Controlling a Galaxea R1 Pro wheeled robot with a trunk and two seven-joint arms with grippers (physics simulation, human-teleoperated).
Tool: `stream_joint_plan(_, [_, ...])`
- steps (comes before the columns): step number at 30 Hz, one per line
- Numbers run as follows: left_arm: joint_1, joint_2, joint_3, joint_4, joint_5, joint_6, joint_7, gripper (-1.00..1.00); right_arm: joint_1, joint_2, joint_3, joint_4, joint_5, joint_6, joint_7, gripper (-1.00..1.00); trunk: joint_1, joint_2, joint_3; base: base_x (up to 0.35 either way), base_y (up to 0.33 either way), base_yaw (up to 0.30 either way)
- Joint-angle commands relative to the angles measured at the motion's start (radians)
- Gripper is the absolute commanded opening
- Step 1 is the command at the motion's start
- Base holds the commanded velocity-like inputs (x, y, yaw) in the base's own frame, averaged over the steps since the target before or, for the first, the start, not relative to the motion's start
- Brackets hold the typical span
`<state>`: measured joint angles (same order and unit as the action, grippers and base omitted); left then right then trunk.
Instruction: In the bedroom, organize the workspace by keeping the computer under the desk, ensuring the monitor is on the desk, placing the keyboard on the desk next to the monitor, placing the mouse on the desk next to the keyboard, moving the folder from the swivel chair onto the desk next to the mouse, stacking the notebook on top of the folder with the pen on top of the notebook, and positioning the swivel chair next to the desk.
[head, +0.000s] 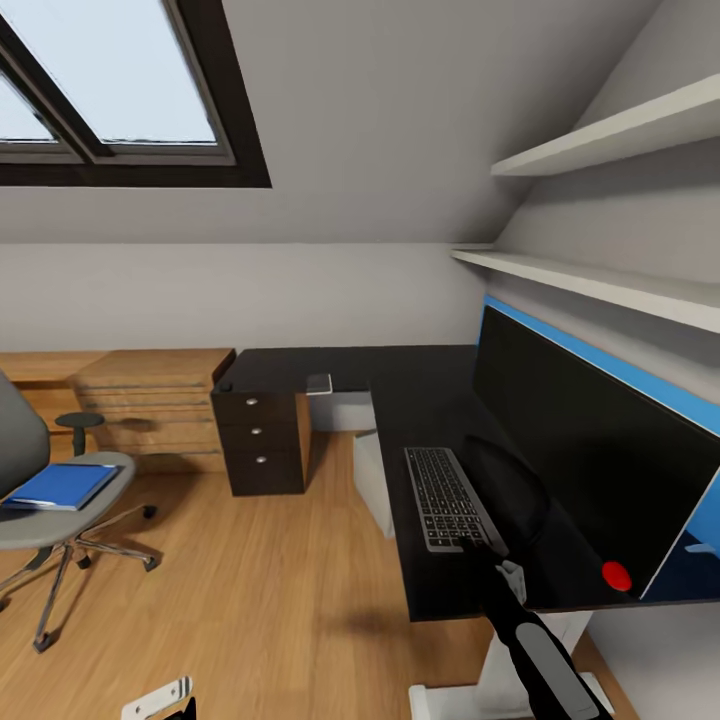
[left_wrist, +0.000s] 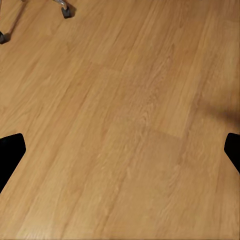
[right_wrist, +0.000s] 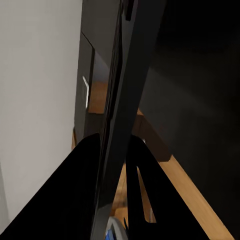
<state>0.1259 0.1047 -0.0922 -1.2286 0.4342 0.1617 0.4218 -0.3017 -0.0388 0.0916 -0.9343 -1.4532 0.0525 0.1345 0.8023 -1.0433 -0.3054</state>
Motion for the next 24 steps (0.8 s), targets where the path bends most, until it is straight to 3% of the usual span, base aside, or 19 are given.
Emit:
stream_joint_plan(1, [0.0, 0.001, -0.003, -0.002, 0.006, 0.003, 0.007, 1.0, 0.0, -0.001, 0.002, 0.0, -0.011, 0.001, 0.003, -1.0, 0.0, -0.001, -0.001, 0.198, -0.003, 0.0])
stream_joint_plan(8, [0.0, 0.001, -0.003, -0.002, 0.006, 0.004, 0.008, 1.0, 0.0, -0.001, 0.002, 0.0, -0.01, 0.001, 0.003, -1.0, 0.0, -0.001, -0.001, 0.24, -0.001, 0.0])
stream_joint_plan(24, [0.0, 0.001, -0.003, -0.002, 0.006, 0.002, 0.009, 1.0, 0.0, 0.0, 0.002, 0.0, -0.011, 0.001, 0.004, -1.0, 0.0, -0.001, -0.001, 0.07, -0.048, 0.0])
